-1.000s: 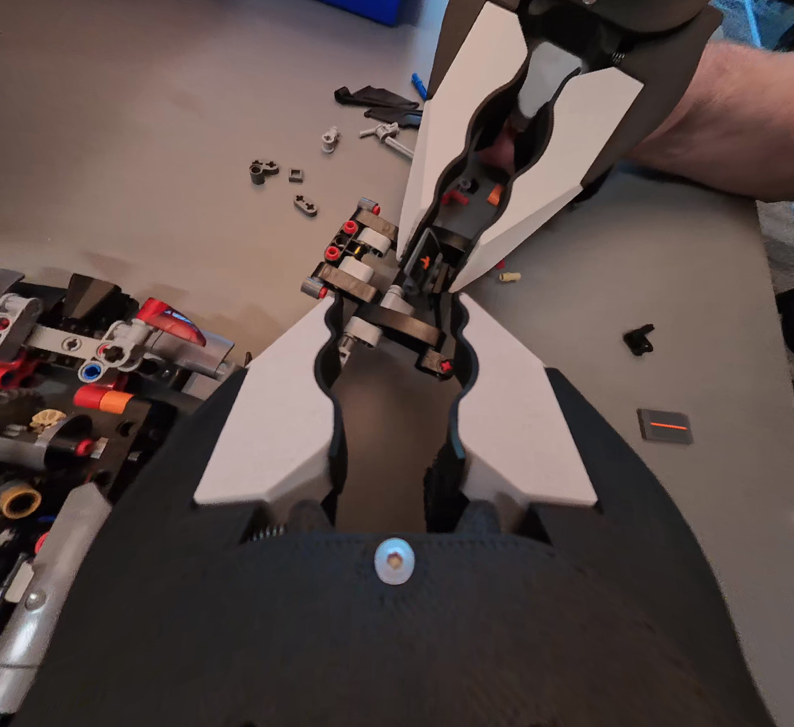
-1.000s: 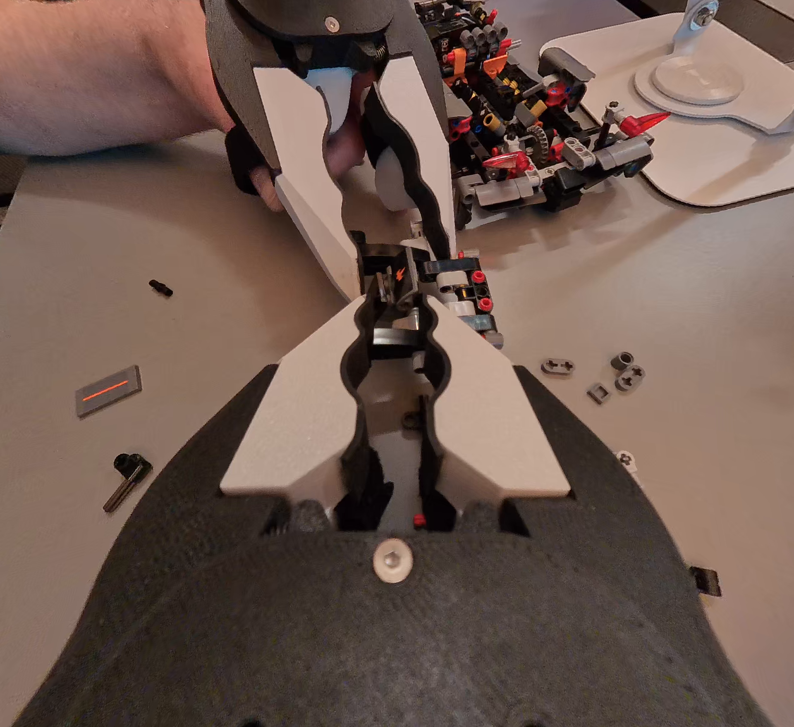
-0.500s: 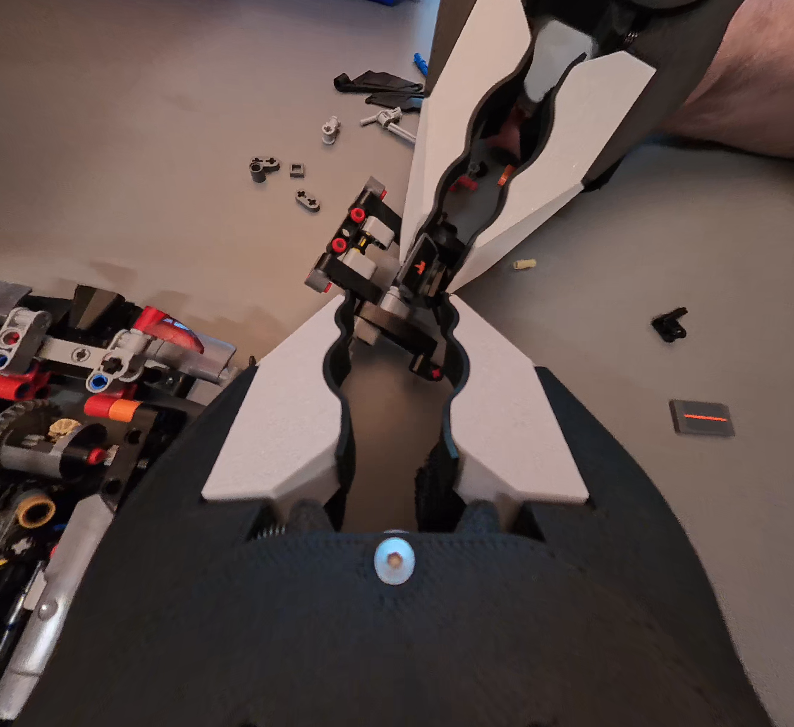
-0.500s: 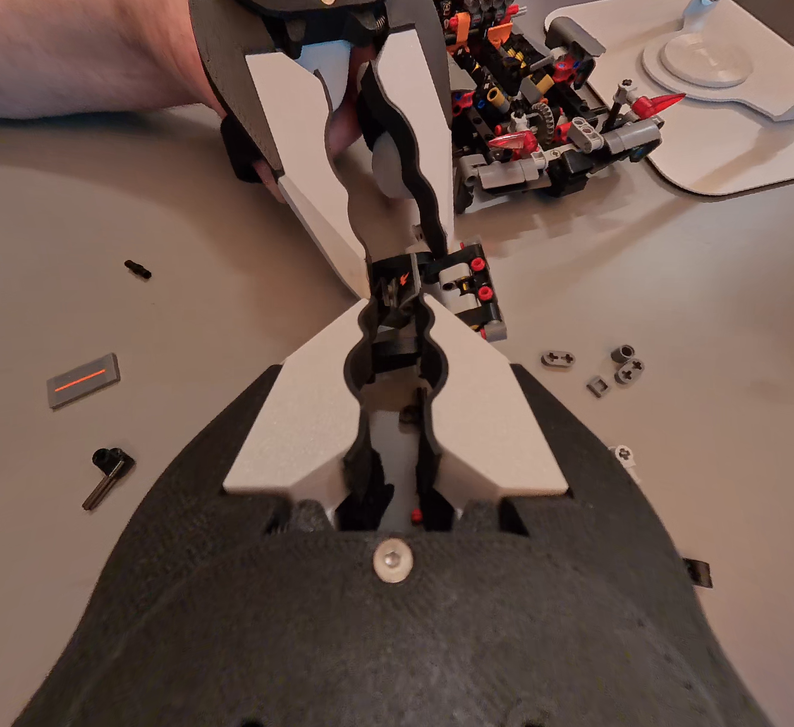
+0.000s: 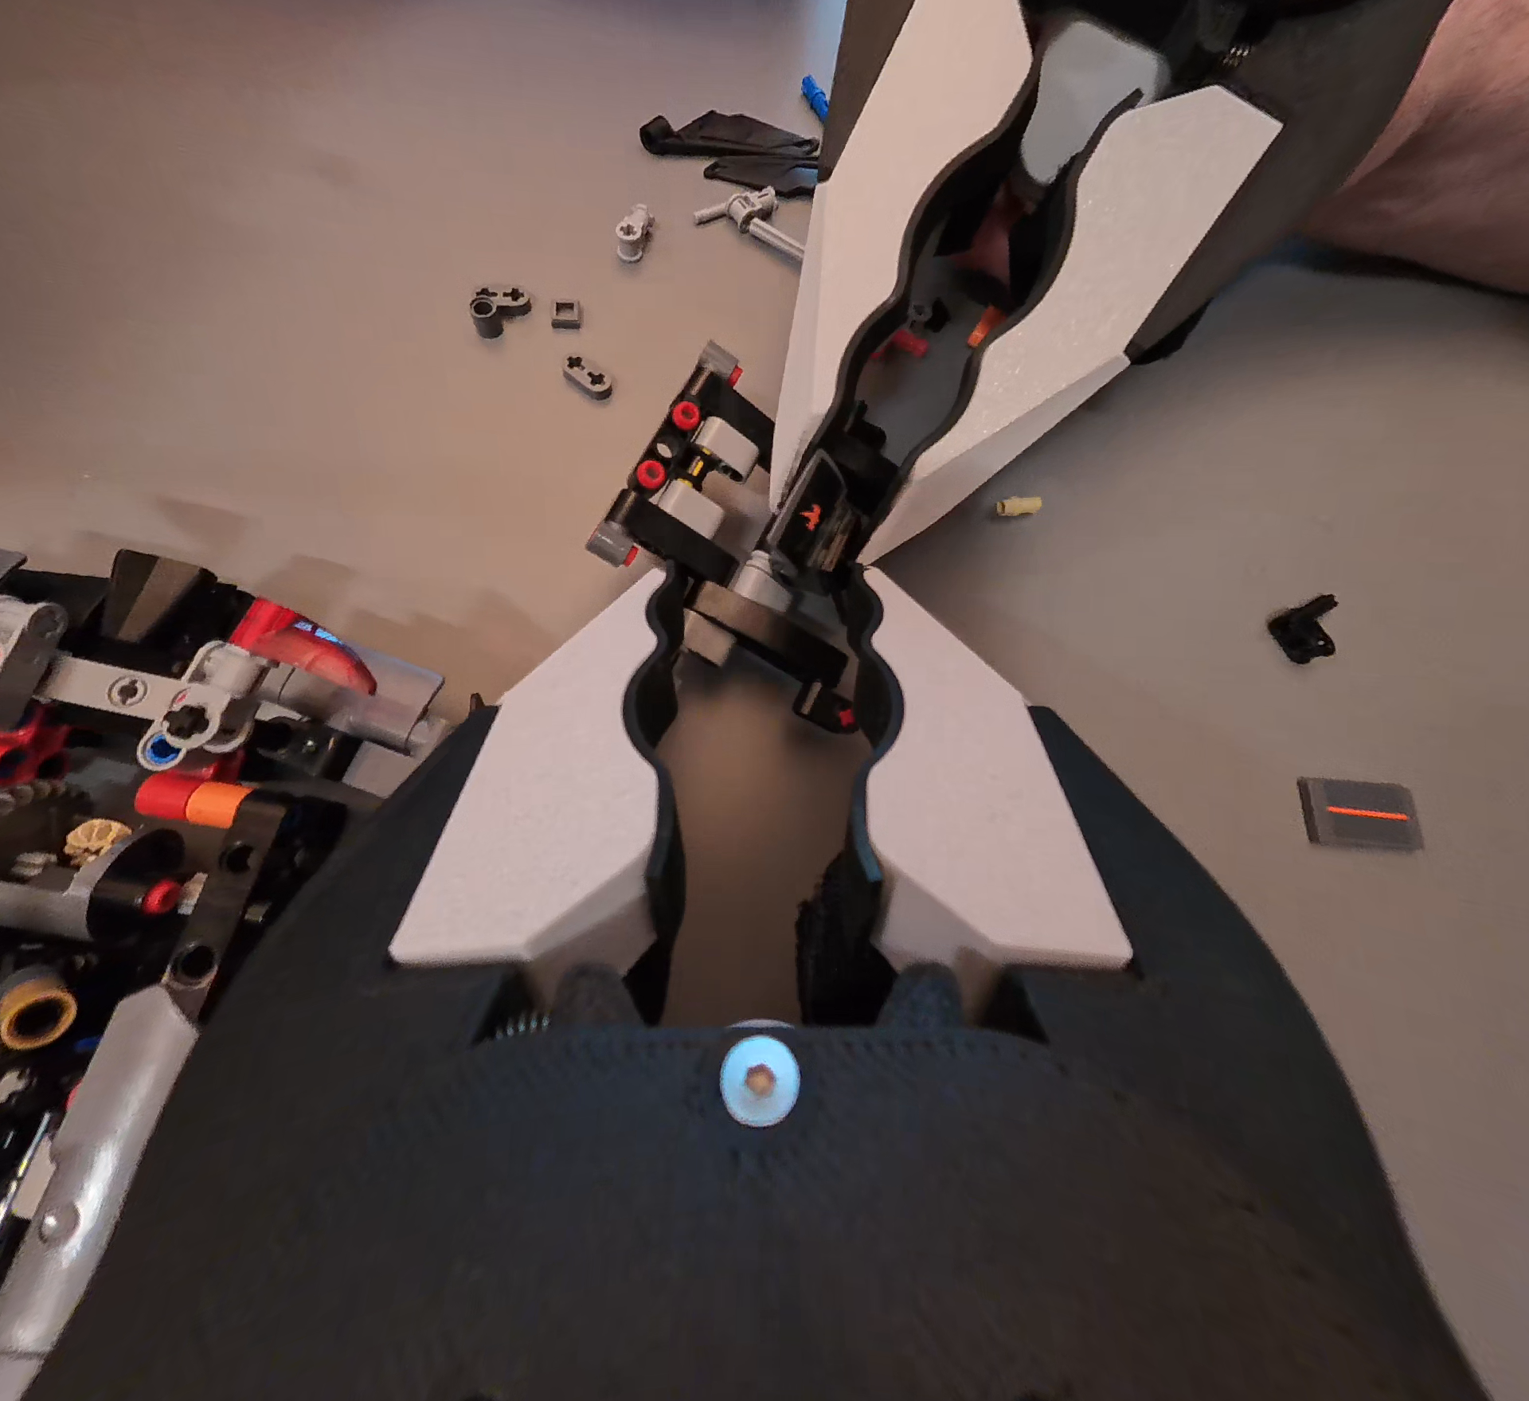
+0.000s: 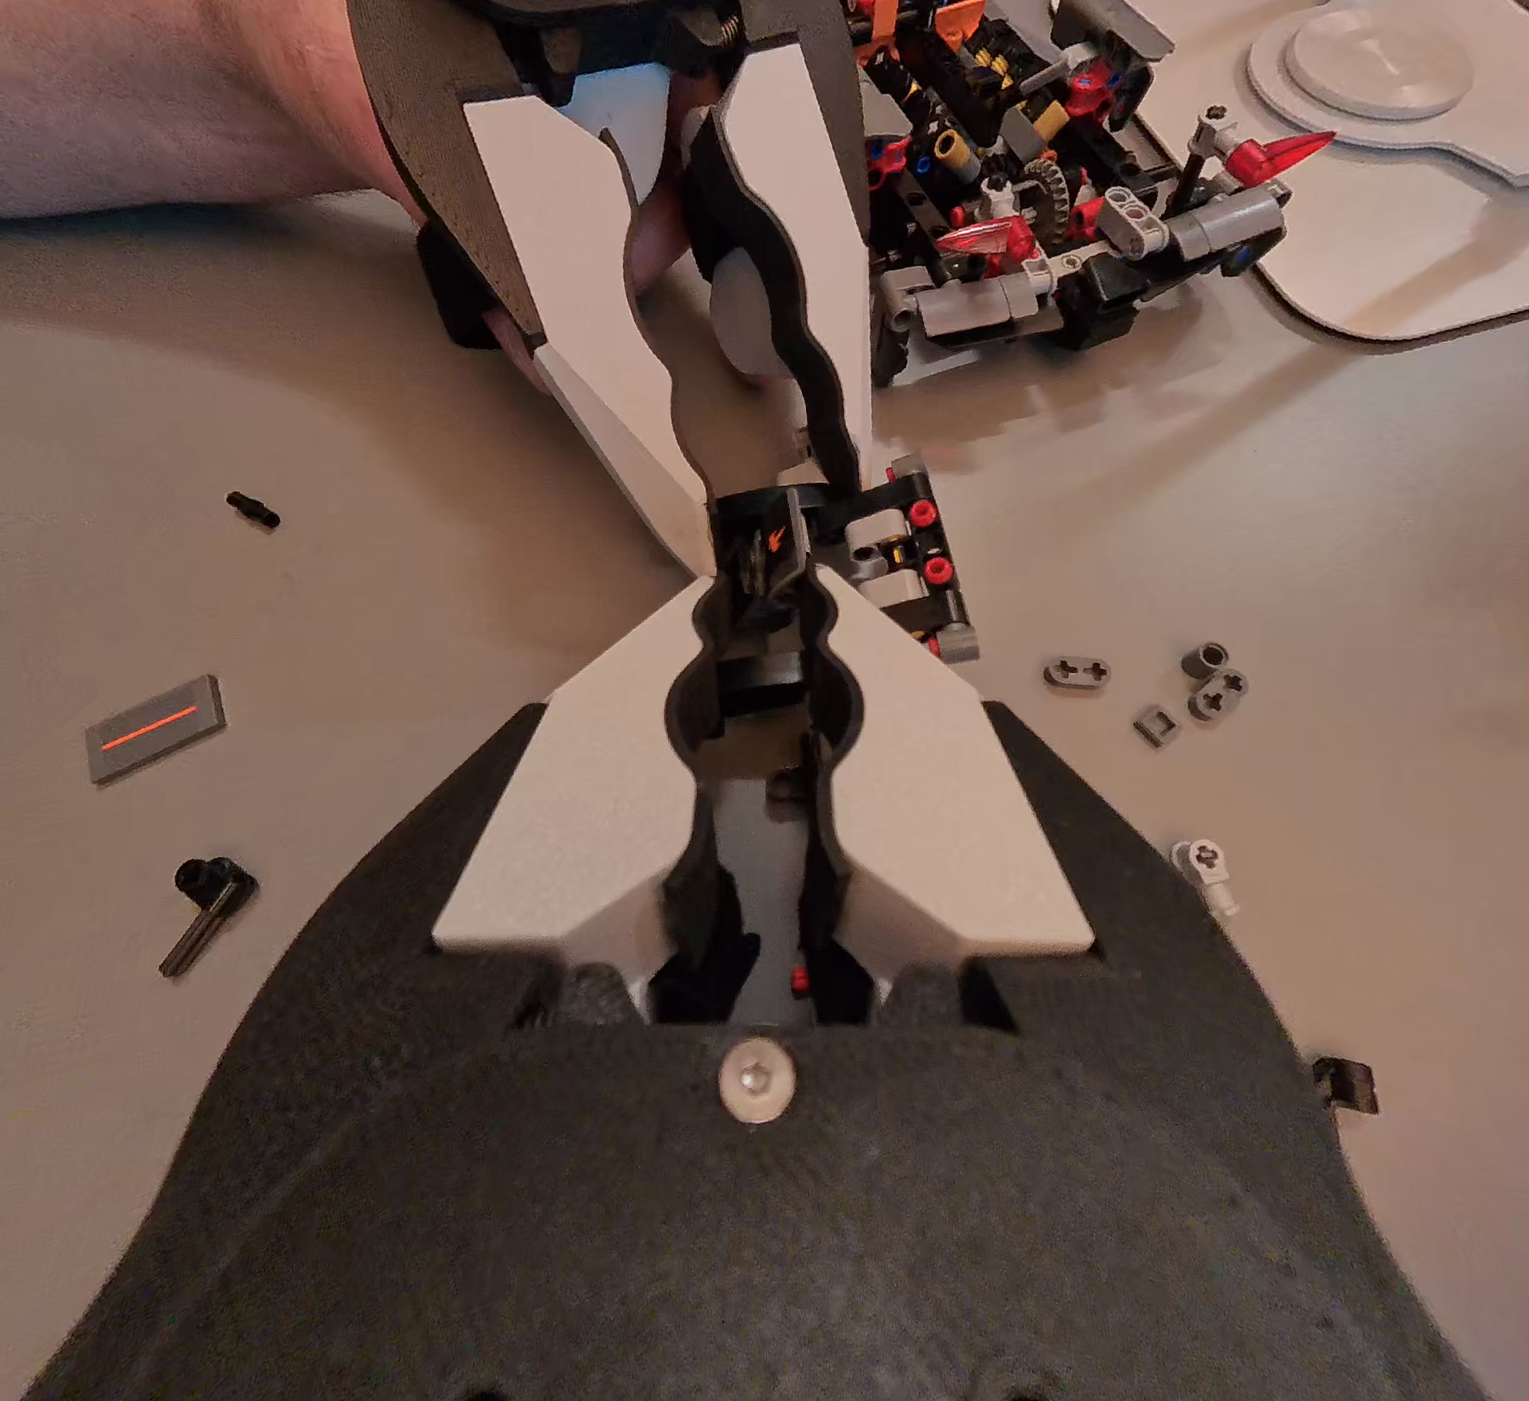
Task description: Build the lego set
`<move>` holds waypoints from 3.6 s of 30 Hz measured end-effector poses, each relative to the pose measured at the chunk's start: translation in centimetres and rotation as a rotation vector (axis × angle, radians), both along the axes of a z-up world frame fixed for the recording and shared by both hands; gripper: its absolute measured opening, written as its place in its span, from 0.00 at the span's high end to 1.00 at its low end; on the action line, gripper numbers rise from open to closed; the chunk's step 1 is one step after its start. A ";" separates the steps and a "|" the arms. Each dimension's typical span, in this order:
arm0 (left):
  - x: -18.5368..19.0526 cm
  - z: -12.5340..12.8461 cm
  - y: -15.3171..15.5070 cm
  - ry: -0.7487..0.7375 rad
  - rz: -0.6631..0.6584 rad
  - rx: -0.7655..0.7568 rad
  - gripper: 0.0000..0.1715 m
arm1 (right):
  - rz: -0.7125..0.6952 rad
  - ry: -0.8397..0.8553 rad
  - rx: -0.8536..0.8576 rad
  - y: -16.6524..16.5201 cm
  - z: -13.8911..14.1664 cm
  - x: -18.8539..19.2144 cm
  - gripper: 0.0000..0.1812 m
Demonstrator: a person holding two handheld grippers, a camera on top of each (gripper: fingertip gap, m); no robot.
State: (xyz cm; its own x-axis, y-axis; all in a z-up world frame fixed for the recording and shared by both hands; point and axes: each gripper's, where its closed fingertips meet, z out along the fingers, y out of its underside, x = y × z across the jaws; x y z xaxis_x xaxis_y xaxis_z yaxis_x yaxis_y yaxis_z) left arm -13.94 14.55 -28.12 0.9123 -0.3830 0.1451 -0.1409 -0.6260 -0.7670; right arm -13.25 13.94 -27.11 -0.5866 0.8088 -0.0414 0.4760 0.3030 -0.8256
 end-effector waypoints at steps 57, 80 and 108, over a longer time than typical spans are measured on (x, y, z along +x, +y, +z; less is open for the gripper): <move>0.1 0.1 0.3 -0.045 -0.037 -0.024 0.80 | 0.024 -0.041 -0.100 0.4 0.6 0.4 0.89; -1.9 1.8 0.6 0.003 0.040 0.041 0.84 | -0.026 -0.022 -0.041 3.3 0.8 0.9 0.93; -22.8 0.1 -36.0 0.268 0.921 -0.245 0.77 | -0.006 0.199 0.109 3.4 3.8 0.2 0.95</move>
